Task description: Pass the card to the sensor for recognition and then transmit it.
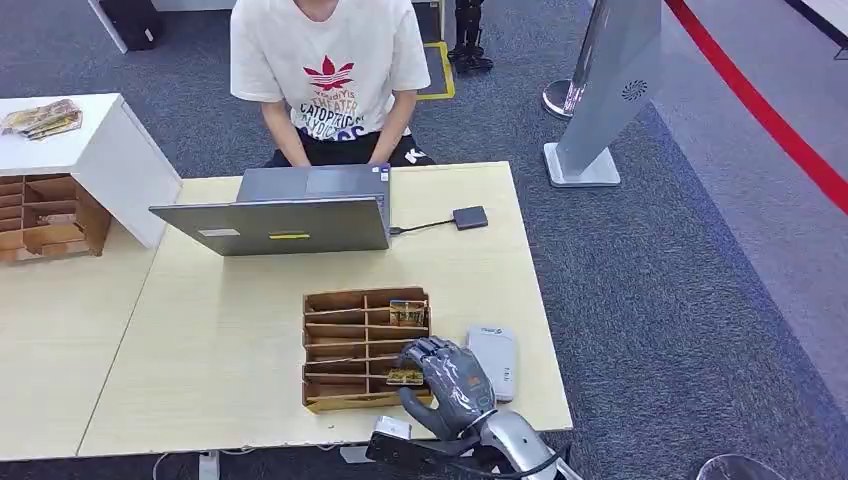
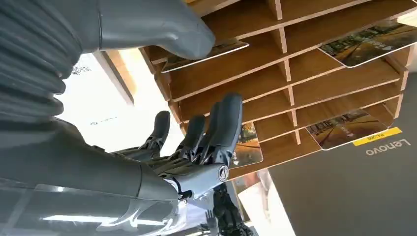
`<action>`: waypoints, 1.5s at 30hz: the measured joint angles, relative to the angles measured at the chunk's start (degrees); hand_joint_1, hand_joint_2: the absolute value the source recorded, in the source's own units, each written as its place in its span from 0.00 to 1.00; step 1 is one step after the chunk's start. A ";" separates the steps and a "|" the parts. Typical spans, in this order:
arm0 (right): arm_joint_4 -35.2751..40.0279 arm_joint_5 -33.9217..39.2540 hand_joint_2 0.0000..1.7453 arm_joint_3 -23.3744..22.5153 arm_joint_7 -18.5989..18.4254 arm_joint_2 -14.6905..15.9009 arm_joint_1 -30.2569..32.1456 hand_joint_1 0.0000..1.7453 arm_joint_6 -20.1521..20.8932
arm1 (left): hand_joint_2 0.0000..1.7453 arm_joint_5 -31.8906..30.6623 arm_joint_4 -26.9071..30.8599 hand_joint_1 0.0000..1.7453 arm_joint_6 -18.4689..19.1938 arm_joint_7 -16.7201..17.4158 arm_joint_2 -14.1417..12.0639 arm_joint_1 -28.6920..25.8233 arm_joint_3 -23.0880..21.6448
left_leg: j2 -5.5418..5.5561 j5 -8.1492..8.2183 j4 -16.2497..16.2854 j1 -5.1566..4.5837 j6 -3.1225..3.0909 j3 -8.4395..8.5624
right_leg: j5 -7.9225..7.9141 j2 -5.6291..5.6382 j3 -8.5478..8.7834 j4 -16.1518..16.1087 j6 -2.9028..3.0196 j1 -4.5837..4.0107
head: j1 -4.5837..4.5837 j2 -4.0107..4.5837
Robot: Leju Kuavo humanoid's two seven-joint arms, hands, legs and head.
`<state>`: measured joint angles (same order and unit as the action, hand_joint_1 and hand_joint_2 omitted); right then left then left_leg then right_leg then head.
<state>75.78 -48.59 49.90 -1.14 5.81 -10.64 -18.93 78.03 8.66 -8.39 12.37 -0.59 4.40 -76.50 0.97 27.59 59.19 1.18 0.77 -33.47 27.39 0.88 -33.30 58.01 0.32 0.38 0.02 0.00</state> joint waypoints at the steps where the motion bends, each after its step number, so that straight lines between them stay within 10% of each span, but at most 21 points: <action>1: 0.00 0.04 1.00 0.00 0.00 0.00 0.00 0.48 0.05 | 0.00 0.00 0.00 0.00 0.00 0.00 0.00 0.00 -0.02 | 0.00 0.00 0.00 0.00 0.00 0.00 | 0.00 0.00 0.00 0.00 0.00 0.00 | 0.00 0.00; 26: -2.14 0.42 1.00 0.24 0.00 -0.48 -0.34 0.53 0.50 | 0.00 0.13 0.00 0.00 -0.33 -0.11 -0.04 0.01 -0.22 | 0.00 0.00 0.00 0.00 0.00 0.00 | 0.00 0.00 0.00 0.00 0.00 0.00 | 0.00 0.00; 30: -2.77 0.46 1.00 0.68 0.04 -0.50 -0.64 0.99 0.92 | 0.00 0.15 0.00 0.00 -0.33 -0.13 -0.06 0.02 -0.52 | 0.00 0.00 0.00 0.00 0.00 0.00 | 0.00 0.00 0.00 0.00 0.00 0.00 | 0.00 0.00; 45: -3.85 0.61 1.00 1.36 0.22 -1.01 -1.34 1.00 1.05 | 0.00 0.31 0.00 0.00 -0.33 -0.13 -0.07 0.03 -0.85 | 0.00 0.00 0.00 0.00 0.00 0.02 | 0.00 0.00 0.01 0.00 0.00 0.00 | 0.00 0.00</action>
<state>71.93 -47.98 51.25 -0.92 4.81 -11.98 -17.88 78.34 8.66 -8.72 12.24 -0.66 4.44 -77.35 0.97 27.59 59.19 1.18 0.77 -33.45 27.39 0.88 -33.29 58.01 0.32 0.38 0.02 0.00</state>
